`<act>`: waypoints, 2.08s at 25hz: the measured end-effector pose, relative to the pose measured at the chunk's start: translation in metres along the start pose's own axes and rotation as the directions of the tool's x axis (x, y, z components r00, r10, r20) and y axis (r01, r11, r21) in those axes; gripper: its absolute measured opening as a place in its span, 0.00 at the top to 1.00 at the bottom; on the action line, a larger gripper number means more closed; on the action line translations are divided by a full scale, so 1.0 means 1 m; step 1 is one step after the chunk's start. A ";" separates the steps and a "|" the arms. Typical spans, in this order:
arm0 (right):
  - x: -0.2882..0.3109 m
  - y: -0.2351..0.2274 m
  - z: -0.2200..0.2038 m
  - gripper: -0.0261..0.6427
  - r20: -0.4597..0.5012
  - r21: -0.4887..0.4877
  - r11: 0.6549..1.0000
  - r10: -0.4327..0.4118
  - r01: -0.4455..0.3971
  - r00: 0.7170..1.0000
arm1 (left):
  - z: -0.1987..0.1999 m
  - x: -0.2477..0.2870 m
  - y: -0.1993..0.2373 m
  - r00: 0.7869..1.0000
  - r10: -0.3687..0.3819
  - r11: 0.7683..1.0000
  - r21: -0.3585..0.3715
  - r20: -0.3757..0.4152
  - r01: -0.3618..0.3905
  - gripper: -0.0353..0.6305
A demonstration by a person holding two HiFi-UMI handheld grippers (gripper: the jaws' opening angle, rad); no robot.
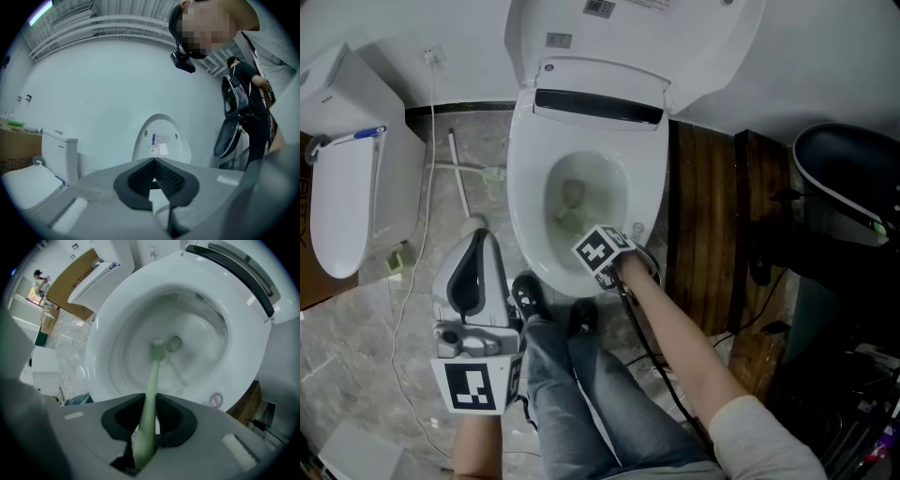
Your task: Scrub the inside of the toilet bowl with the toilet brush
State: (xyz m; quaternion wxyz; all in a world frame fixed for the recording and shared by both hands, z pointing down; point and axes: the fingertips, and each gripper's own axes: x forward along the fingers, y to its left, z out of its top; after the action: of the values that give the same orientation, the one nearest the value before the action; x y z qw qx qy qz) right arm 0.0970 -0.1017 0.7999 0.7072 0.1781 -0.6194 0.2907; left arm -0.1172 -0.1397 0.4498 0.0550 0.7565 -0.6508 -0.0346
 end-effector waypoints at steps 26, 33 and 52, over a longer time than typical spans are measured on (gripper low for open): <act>-0.029 0.037 0.024 0.85 0.273 0.370 0.866 0.245 -0.337 0.930 | 0.009 0.022 -0.001 0.997 -0.080 0.997 -0.002 -0.008 0.080 0.94; -0.026 0.027 0.048 0.85 0.408 0.534 0.735 0.208 -0.418 0.889 | 0.001 0.035 0.008 0.994 -0.099 0.995 0.025 -0.053 0.100 0.94; -0.001 0.018 0.092 0.85 0.373 0.623 0.677 0.181 -0.391 0.910 | 0.000 0.064 0.055 0.989 -0.139 0.990 0.013 -0.054 0.140 0.94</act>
State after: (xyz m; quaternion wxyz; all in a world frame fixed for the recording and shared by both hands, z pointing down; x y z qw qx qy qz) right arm 0.0144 -0.1446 0.8124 0.4402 0.3657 -0.5815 0.5782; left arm -0.1611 -0.2112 0.4580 0.0633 0.8012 -0.5949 -0.0129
